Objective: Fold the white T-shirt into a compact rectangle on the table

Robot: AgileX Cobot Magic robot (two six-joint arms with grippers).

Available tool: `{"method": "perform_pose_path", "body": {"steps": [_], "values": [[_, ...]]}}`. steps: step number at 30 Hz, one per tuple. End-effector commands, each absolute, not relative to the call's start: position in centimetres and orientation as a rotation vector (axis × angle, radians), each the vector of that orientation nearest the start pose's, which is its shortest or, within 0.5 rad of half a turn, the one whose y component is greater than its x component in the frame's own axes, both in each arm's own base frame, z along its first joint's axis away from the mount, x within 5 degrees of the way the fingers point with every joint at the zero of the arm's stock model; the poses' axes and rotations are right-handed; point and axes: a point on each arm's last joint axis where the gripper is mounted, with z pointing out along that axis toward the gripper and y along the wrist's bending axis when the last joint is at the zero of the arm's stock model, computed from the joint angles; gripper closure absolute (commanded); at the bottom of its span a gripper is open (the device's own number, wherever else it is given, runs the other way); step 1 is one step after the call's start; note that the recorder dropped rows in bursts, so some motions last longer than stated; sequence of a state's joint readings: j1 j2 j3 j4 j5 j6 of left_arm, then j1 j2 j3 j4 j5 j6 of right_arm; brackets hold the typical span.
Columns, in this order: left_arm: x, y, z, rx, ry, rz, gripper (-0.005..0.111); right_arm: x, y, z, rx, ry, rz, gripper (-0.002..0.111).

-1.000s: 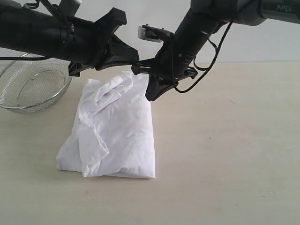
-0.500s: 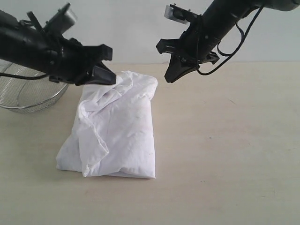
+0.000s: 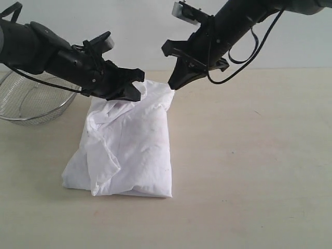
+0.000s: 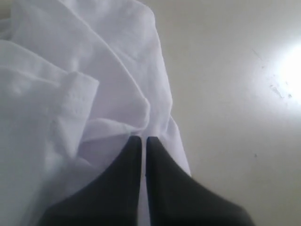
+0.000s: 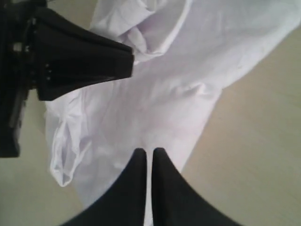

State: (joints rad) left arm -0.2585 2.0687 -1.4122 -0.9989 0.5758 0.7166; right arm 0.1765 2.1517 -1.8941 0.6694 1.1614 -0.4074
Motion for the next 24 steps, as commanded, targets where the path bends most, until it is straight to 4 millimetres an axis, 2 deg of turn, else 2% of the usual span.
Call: {"method": "perform_pose_path", "body": {"steps": [1,4,9,16,24], "values": [[42.2,-15.5,17.7,0.309,2.457,-0.724,0.102,44.4,16.0,22.7,-0.589,2.676,0.922,0.108],[42.2,-15.1,17.3,0.328,2.481,-0.675,0.102,44.1,17.9,21.1,-0.635,2.696,0.935,0.108],[42.2,-14.3,16.5,0.341,2.543,-0.549,0.102,43.9,19.5,20.5,-0.668,2.677,0.915,0.108],[42.9,-12.7,17.1,0.287,2.535,-0.415,0.102,43.8,19.4,20.4,-0.689,2.692,0.896,0.108],[44.0,-10.3,18.8,0.221,2.501,-0.384,0.102,43.7,19.3,20.3,-0.709,2.708,0.887,0.108]]}}
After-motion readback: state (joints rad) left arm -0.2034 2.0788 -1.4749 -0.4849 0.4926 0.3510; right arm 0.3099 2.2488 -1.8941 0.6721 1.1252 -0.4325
